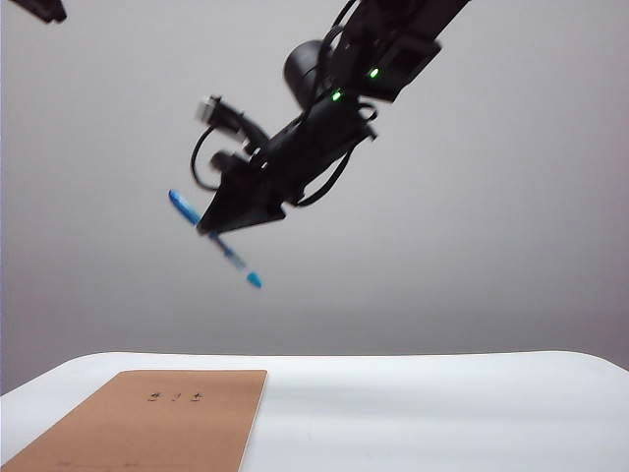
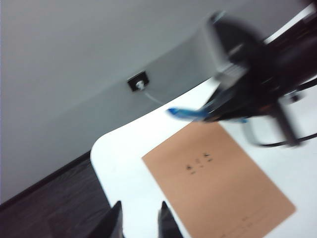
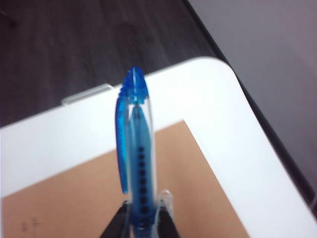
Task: Pick up a pen on the table and place it on the notebook.
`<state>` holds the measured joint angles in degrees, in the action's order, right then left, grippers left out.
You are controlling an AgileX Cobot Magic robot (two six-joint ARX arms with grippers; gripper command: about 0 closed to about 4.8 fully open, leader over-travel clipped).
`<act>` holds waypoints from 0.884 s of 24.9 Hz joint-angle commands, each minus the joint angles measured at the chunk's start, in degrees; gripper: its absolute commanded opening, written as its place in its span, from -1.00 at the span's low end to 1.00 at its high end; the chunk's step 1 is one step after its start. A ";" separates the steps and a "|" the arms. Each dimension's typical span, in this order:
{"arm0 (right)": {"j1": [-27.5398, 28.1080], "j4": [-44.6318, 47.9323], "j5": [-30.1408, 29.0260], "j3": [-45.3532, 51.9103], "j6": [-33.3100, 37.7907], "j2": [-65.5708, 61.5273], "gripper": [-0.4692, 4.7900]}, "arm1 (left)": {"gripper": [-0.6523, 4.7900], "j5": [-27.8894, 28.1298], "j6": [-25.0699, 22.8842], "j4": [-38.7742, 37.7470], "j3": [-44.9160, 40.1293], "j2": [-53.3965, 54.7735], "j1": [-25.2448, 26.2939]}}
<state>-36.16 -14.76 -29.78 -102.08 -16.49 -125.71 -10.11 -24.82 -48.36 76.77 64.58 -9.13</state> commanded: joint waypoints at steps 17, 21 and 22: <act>-7.93 -9.05 13.31 -3.15 18.49 -6.82 -0.67 | -0.42 -5.77 1.46 -5.95 0.07 -0.70 -0.15; -9.25 -9.11 13.29 -3.15 19.50 -9.01 -0.65 | -0.42 -5.79 1.46 -7.41 0.07 -0.70 -0.15; -9.16 -9.16 13.18 -3.15 19.54 -9.44 -0.65 | -0.42 -5.79 1.46 -7.89 0.07 -0.70 -0.15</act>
<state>-45.28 -24.12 -16.56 -105.03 2.55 -134.76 -15.51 -23.51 -55.57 76.73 64.03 -9.32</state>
